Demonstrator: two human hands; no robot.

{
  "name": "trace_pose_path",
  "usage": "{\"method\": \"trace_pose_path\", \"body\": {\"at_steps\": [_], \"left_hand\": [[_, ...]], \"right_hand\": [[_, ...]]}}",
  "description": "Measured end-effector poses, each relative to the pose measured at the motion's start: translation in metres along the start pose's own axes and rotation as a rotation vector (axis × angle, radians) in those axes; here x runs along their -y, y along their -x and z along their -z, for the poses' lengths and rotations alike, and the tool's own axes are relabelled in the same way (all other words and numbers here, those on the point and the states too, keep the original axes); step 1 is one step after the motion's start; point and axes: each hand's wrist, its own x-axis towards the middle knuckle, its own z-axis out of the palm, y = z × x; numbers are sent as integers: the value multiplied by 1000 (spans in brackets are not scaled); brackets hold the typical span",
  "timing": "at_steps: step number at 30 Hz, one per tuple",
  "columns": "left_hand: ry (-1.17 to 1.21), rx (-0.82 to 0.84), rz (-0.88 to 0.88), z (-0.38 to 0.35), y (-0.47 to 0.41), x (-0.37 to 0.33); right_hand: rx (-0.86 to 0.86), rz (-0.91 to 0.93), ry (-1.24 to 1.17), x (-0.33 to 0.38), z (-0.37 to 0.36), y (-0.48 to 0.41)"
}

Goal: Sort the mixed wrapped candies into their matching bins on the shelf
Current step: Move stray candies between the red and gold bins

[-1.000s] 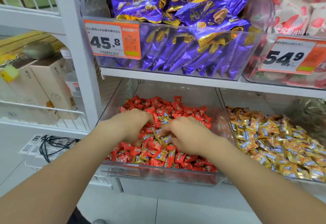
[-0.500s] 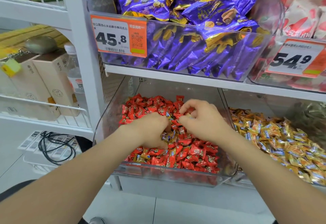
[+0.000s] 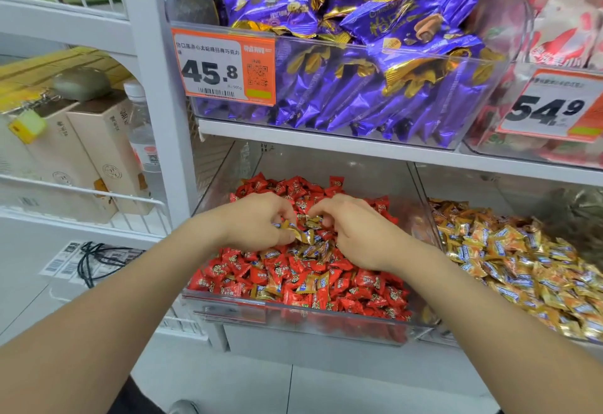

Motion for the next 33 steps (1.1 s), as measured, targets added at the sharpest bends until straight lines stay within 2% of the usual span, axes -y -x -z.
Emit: {"method": "trace_pose_path", "body": {"at_steps": [3, 7, 11, 14, 17, 20, 24, 27, 30, 33], "left_hand": [[42, -14, 59, 3, 9, 2], [69, -168, 104, -1, 12, -5], [21, -307, 56, -6, 7, -5], [58, -308, 83, -7, 4, -2], [188, -249, 146, -5, 3, -3], [358, -205, 167, -4, 2, -3], [413, -130, 133, -7, 4, -3], [214, -31, 75, -9, -1, -3], [9, -23, 12, -14, -5, -6], [-101, 84, -11, -16, -2, -9]], "right_hand": [[56, 20, 23, -1, -3, -7], [234, 40, 172, -8, -13, -14], [209, 100, 341, -7, -19, -21], [166, 150, 464, 4, -29, -22], [127, 154, 481, 7, -32, -22], [107, 115, 336, 0, -24, -22], [75, 60, -42, -12, -6, -19], [63, -18, -307, -15, 6, -13], [118, -164, -582, -11, 15, -1], [109, -277, -762, -11, 17, 6]]}}
